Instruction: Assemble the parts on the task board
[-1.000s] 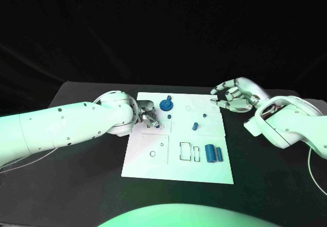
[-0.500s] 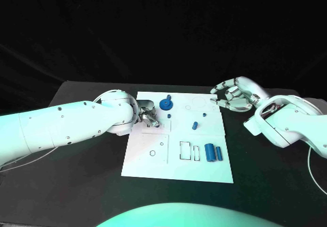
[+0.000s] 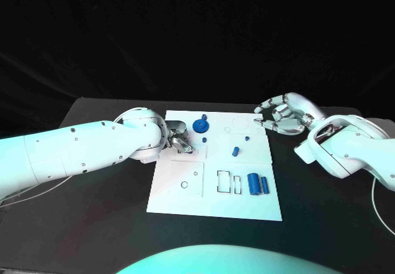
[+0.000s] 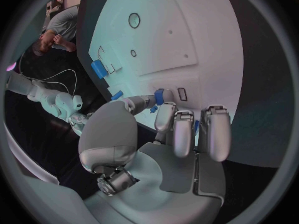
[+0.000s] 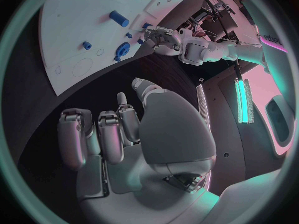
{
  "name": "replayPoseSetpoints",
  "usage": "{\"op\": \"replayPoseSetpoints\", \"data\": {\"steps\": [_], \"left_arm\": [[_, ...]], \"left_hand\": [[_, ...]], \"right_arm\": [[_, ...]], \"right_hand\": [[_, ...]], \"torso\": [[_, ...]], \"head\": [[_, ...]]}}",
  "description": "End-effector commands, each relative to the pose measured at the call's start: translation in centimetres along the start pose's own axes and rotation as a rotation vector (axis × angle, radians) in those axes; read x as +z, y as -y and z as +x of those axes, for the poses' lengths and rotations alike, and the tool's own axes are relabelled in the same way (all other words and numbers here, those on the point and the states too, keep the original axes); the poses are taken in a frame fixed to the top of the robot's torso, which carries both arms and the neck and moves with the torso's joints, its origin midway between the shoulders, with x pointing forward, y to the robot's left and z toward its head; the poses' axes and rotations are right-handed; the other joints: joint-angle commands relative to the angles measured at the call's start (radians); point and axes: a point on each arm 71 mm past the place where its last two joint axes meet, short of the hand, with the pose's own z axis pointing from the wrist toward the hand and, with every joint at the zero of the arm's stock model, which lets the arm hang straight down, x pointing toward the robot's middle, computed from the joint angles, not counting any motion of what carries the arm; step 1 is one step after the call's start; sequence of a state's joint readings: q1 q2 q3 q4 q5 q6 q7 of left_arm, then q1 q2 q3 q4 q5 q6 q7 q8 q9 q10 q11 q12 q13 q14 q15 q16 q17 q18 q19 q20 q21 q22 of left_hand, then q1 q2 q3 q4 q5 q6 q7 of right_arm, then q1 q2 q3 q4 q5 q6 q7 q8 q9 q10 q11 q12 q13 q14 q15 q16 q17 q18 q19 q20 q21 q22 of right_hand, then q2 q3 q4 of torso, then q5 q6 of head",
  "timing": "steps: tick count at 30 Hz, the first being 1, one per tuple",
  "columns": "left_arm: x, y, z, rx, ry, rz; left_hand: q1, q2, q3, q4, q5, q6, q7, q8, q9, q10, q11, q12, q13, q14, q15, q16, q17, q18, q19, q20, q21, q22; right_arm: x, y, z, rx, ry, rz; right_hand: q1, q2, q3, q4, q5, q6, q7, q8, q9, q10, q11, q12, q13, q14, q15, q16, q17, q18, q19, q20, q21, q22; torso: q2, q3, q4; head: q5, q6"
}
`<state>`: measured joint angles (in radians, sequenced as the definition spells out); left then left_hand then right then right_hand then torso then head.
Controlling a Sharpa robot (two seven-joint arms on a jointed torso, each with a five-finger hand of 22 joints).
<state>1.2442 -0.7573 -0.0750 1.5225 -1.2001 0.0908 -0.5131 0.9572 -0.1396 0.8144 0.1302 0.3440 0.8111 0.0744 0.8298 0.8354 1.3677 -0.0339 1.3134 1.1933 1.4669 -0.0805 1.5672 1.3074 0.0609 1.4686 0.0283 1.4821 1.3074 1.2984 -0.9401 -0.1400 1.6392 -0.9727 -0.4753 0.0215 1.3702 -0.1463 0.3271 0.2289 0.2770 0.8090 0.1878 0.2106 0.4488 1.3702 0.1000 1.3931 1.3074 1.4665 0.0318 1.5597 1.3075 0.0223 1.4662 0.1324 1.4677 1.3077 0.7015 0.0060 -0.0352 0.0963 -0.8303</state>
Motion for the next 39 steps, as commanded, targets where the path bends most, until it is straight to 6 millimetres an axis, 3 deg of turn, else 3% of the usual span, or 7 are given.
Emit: {"op": "replayPoseSetpoints", "data": {"steps": [1,31,39], "left_arm": [[0.11,0.32,0.45,-0.003,-0.036,0.007],[0.52,0.86,0.23,-0.003,-0.058,0.009],[0.56,0.82,0.3,0.007,-0.074,0.006]], "left_hand": [[-0.003,0.007,0.151,-0.148,0.004,0.046,-0.037,0.002,-0.001,0.006,0.0,0.003,0.0,0.104,-0.009,0.004,0.263,-0.018,0.009,-0.008,0.005,0.064],[-0.03,0.061,0.116,-0.119,-0.024,0.06,-0.042,-0.003,-0.009,0.014,-0.004,0.008,0.01,0.104,-0.013,0.004,0.263,-0.019,0.012,-0.012,0.006,0.068],[-0.036,0.055,0.1,-0.121,-0.028,0.062,-0.043,-0.004,-0.009,0.019,-0.004,0.013,0.019,0.104,-0.013,0.004,0.263,-0.02,0.013,-0.012,0.007,0.071]], "right_arm": [[-0.02,-0.02,0.14,-0.007,-0.013,-0.005],[-0.09,0.0,0.17,-0.009,-0.019,-0.003],[-0.12,-0.01,0.18,-0.009,-0.02,-0.002]], "right_hand": [[-0.002,-0.008,0.005,-0.001,0.005,-0.002,-0.002,0.003,-0.002,0.003,0.0,0.002,0.07,0.095,-0.008,-0.003,0.228,0.008,0.041,-0.007,-0.006,0.176],[-0.003,-0.008,0.007,0.0,0.006,-0.001,-0.003,0.005,-0.002,0.003,-0.001,0.001,0.069,0.094,-0.009,-0.004,0.225,0.008,0.04,-0.007,-0.009,0.174],[-0.003,-0.008,0.007,0.0,0.006,-0.001,-0.003,0.005,-0.002,0.003,-0.001,0.001,0.069,0.094,-0.009,-0.004,0.225,0.008,0.04,-0.007,-0.009,0.174]], "torso": [[0.0,0.0,-0.0017],[0.0,-0.001,-0.0001],[0.0,-0.0008,0.0004]], "head": [[0.001,-0.002],[-0.006,0.002],[-0.008,0.0]]}}
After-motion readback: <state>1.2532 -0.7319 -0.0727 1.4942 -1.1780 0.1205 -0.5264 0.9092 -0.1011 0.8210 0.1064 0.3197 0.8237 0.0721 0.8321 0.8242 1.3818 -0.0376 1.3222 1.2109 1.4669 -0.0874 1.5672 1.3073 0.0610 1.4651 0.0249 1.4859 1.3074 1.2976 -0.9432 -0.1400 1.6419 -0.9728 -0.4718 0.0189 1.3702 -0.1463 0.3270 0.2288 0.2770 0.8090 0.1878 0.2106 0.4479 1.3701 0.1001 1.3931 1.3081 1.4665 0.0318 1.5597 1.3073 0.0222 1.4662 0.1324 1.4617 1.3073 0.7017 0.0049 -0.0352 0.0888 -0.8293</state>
